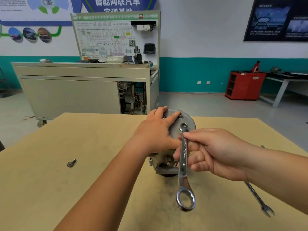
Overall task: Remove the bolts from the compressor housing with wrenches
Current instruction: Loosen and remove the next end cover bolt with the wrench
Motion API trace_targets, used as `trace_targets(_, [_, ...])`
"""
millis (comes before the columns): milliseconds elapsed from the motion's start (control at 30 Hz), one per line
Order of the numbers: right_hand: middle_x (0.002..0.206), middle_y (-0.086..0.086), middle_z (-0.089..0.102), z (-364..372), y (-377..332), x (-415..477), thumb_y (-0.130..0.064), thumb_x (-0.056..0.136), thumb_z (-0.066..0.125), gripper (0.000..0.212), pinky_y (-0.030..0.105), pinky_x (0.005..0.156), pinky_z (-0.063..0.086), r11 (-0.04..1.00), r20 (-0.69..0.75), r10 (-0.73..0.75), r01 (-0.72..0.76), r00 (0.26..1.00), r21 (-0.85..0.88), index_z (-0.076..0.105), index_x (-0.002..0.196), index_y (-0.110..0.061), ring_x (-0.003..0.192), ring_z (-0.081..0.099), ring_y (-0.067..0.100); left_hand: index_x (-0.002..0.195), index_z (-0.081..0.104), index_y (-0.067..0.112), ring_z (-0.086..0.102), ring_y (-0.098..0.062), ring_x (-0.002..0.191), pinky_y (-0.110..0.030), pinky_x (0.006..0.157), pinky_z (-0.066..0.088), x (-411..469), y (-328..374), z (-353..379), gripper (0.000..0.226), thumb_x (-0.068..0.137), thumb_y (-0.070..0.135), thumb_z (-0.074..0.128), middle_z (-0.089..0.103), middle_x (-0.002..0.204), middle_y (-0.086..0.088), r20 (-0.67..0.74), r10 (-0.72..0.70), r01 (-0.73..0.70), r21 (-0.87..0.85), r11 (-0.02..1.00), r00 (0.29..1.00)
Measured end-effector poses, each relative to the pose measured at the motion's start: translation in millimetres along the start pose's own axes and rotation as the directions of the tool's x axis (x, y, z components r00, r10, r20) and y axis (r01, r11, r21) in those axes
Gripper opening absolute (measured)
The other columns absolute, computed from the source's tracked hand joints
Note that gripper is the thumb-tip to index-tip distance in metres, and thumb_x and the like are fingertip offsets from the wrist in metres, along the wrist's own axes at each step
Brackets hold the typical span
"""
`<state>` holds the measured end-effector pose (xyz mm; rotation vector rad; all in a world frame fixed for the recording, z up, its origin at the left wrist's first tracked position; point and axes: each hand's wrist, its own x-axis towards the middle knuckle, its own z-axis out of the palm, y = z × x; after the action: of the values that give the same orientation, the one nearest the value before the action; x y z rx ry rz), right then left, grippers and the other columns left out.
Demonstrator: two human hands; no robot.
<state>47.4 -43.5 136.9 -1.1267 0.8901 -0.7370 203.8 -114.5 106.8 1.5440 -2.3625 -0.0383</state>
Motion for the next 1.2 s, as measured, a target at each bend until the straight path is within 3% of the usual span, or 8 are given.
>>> trace_targets(333, [0.052, 0.011, 0.063, -24.1, -13.4, 3.3, -0.028, 0.099, 0.038, 0.024, 0.017, 0.032, 0.044, 0.908, 0.04, 0.124, -0.097, 0.991, -0.408, 0.046, 0.094, -0.005, 0.03, 0.052, 0.011, 0.151, 0.018, 0.037, 0.011, -0.019, 0.142, -0.039, 0.113, 0.026, 0.1, 1.8, 3.6, 0.103, 0.06, 0.082, 0.04, 0.014, 0.155, 0.002, -0.036, -0.012, 0.012, -0.008, 1.0, 0.999])
trace_targets(533, [0.054, 0.001, 0.061, -57.3, -65.5, 8.7, -0.048, 0.083, 0.047, 0.035, 0.02, 0.05, 0.049, 0.342, -0.044, 0.258, -0.134, 0.965, -0.93, 0.059, 0.087, -0.015, 0.047, 0.058, 0.014, 0.15, 0.018, 0.038, 0.01, -0.018, 0.141, -0.039, 0.112, 0.024, -0.9, -3.0, 5.0, 0.096, 0.07, 0.077, 0.056, 0.014, 0.155, 0.004, -0.057, 0.002, -0.003, -0.018, 1.0, 0.998])
trace_targets(667, [0.075, -0.008, 0.066, -76.8, -90.0, 31.8, -0.052, 0.08, 0.055, 0.028, 0.017, 0.066, 0.046, -0.084, -0.023, -0.077, -0.03, 0.997, -0.996, 0.065, 0.087, -0.027, 0.067, 0.058, -0.002, 0.15, 0.018, 0.038, 0.009, -0.019, 0.142, -0.041, 0.112, 0.026, 1.3, 2.1, 4.1, 0.096, 0.07, 0.076, 0.054, 0.013, 0.155, 0.004, -0.039, 0.002, -0.003, -0.009, 1.0, 0.999])
trace_targets(733, [0.094, -0.008, 0.062, -84.1, -90.6, 42.9, -0.043, 0.087, 0.055, 0.018, 0.027, 0.083, 0.047, -0.148, 0.074, -0.184, 0.047, 0.98, -0.988, 0.063, 0.095, -0.029, 0.089, 0.057, 0.007, 0.15, 0.018, 0.038, 0.01, -0.019, 0.142, -0.041, 0.112, 0.027, 2.3, 3.8, 3.3, 0.095, 0.071, 0.076, 0.055, 0.013, 0.155, 0.004, -0.033, 0.002, -0.002, 0.001, 1.0, 0.999])
trace_targets(800, [0.097, -0.01, 0.061, -89.0, -88.9, 45.2, -0.04, 0.088, 0.055, 0.012, 0.031, 0.087, 0.046, -0.127, 0.112, -0.192, 0.089, 0.975, -0.988, 0.061, 0.096, -0.033, 0.094, 0.056, 0.011, 0.15, 0.018, 0.039, 0.009, -0.019, 0.142, -0.04, 0.112, 0.027, 1.7, 4.4, 3.0, 0.095, 0.071, 0.076, 0.056, 0.012, 0.155, 0.004, -0.029, -0.005, 0.005, -0.002, 1.0, 1.0])
trace_targets(900, [0.09, -0.005, 0.063, -99.0, -90.5, 41.1, -0.037, 0.09, 0.052, 0.008, 0.026, 0.075, 0.047, -0.045, 0.098, -0.254, 0.09, 0.962, -0.995, 0.059, 0.09, -0.035, 0.085, 0.058, 0.011, 0.15, 0.018, 0.039, 0.009, -0.018, 0.142, -0.04, 0.112, 0.027, 0.3, 2.0, 2.2, 0.094, 0.072, 0.074, 0.057, 0.012, 0.156, 0.004, -0.029, -0.006, 0.006, -0.018, 1.0, 1.0])
trace_targets(1033, [0.074, 0.003, 0.062, -99.3, -79.1, 37.7, -0.023, 0.098, 0.042, 0.02, 0.024, 0.067, 0.055, 0.49, -0.112, -0.451, 0.141, 0.885, -0.86, 0.056, 0.086, -0.015, 0.064, 0.066, 0.007, 0.15, 0.017, 0.039, 0.009, -0.017, 0.142, -0.039, 0.112, 0.026, -0.8, -2.5, 1.9, 0.094, 0.072, 0.074, 0.057, 0.012, 0.156, 0.005, -0.031, -0.003, 0.002, -0.027, 1.0, 1.0])
trace_targets(1200, [0.073, 0.012, 0.073, -61.3, -41.9, 19.1, -0.017, 0.097, 0.043, 0.014, 0.023, 0.055, 0.057, 0.874, -0.17, -0.24, 0.136, 0.956, -0.467, 0.053, 0.095, -0.007, 0.061, 0.071, 0.021, 0.15, 0.018, 0.038, 0.01, -0.018, 0.141, -0.038, 0.112, 0.026, -0.2, -2.0, 2.7, 0.095, 0.072, 0.074, 0.057, 0.012, 0.155, 0.005, -0.044, -0.003, 0.002, -0.026, 1.0, 0.999])
